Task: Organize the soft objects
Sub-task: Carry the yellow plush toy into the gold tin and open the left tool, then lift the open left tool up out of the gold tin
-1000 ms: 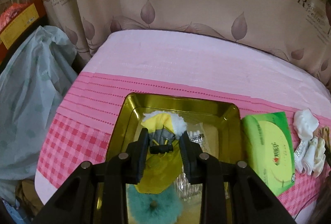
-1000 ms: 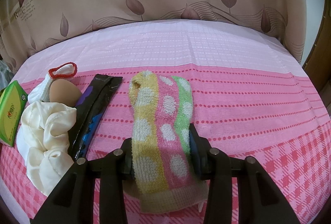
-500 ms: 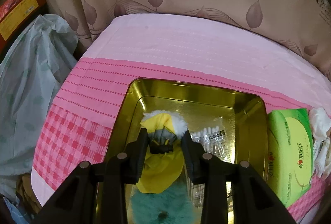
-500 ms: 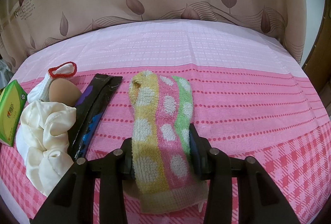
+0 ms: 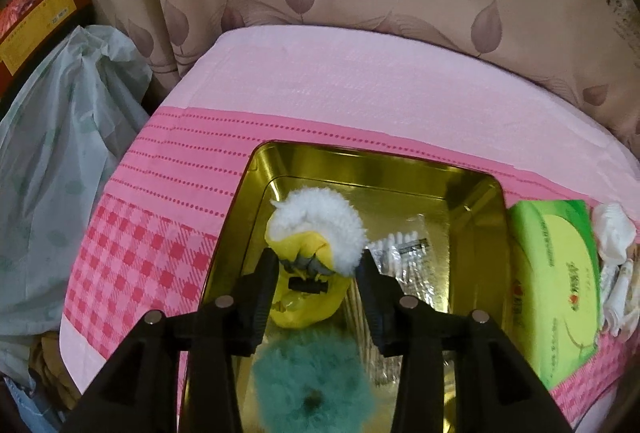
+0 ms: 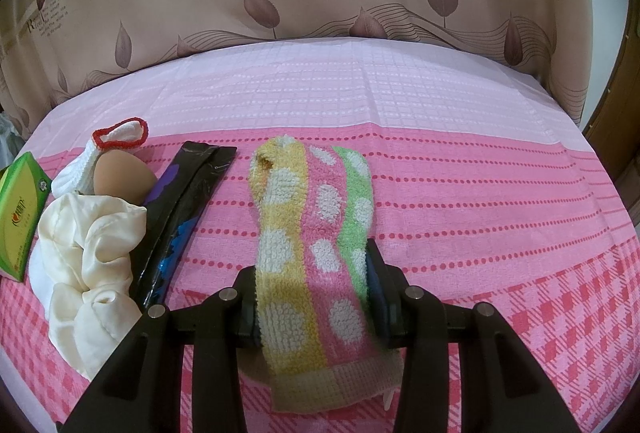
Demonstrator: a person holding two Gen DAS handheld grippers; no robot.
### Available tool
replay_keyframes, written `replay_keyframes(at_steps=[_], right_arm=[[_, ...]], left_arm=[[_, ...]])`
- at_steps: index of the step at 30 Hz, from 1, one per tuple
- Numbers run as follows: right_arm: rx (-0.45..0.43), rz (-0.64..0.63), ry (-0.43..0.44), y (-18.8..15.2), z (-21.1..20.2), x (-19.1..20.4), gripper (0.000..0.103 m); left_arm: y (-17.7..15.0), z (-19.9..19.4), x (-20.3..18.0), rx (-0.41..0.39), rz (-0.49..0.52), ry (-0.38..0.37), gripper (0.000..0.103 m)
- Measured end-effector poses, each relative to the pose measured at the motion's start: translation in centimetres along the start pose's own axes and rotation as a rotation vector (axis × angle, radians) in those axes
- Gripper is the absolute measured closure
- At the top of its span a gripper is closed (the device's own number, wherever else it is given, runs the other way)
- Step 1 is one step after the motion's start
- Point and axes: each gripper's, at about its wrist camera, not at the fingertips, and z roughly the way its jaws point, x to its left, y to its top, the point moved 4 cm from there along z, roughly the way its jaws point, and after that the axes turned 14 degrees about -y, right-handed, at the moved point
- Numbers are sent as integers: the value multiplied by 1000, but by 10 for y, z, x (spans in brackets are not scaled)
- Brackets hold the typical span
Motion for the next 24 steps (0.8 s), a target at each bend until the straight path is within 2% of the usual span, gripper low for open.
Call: replay_keyframes(at_steps=[10, 16, 24], right_arm=[[-2, -8, -10, 0, 0, 0, 64], [-3, -13, -15, -1, -1, 0, 64], [-3, -16, -17, -1, 0, 0, 64]], left_arm=[[-11, -32, -9, -66, 32, -47, 56], [-23, -46, -4, -95, 12, -31, 56], [-61, -80, 3, -173, 1, 32, 56]])
